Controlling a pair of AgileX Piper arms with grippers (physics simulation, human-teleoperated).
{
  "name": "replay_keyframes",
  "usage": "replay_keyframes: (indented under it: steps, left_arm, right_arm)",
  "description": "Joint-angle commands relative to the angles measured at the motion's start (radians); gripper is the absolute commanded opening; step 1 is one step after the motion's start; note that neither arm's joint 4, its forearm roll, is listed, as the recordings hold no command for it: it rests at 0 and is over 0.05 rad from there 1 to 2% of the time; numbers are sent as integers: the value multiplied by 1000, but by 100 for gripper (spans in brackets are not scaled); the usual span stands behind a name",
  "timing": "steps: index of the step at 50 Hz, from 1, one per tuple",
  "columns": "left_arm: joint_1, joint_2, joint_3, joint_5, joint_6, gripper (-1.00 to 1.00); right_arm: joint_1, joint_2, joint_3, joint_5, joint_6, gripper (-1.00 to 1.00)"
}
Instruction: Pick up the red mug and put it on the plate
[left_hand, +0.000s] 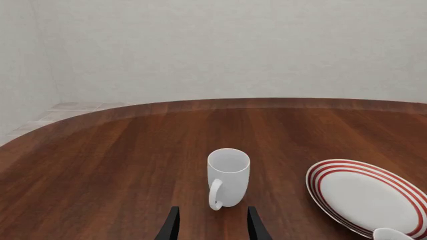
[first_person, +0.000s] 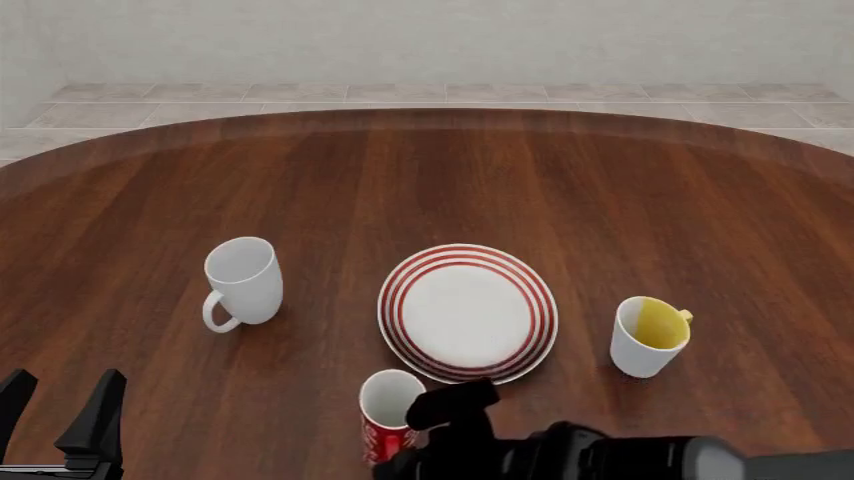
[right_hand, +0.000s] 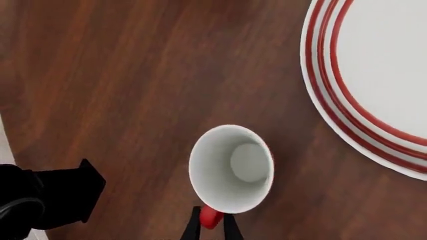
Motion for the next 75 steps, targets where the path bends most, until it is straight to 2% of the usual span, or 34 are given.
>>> replay_keyframes:
  steps: [1,4,5,7,10,12,13,17,20,23,28,29,31,33,37,44,61,63,68,75]
  left_arm:
    - [0,0,0,0,0,100]
    - [0,0,0,0,0,100]
    - [0,0,0,0,0,100]
    - [0,0,0,0,0,100]
    - [0,0,0,0,0,100]
    - [0,0,0,0,0,100]
    - [0,0,0,0,0,100]
    - [0,0,0,0,0,100]
    - [0,0,0,0,0,100]
    - [0,0,0,0,0,100]
    - [0,0,0,0,0,100]
    - [0,0,0,0,0,100]
    - [0,0,0,0,0,100]
    - [0,0,0,0,0,100]
    - [0,0,0,0,0,100]
    - [0,0,0,0,0,100]
    - [0,0,0,0,0,100]
    - [0,0,0,0,0,100]
    - [0,0,0,0,0,100]
    - [0,0,0,0,0,100]
  right_arm:
    - [-47,-27,15,28,-26,-100]
    - [-50,-52,-1,44,-59,-100]
    - [-78,-76,11,54,-74,-100]
    - [-77,-78,5,60,-77,-100]
    - [-84,-119,-19,92,-123,-100]
    - [-112,-167,-30,124,-187,-100]
    - [-106,-172,-38,130,-182,-100]
    - [-173,-270,-36,180,-262,-100]
    - [-212,-336,-41,219,-299,-100]
    - [-229,-381,-68,259,-350,-100]
    - [-236,-413,-99,300,-379,-100]
    - [-242,-426,-111,313,-409,-100]
    - [-251,-439,-116,325,-413,-100]
    - [-268,-466,-134,349,-457,-100]
    - [-296,-492,-161,381,-491,-100]
    - [-322,-488,-182,386,-531,-100]
    - [-386,-418,-169,324,-567,-100]
    - [-384,-403,-167,314,-557,-100]
    - [-407,-379,-165,295,-588,-100]
    - [-441,-353,-155,270,-589,-100]
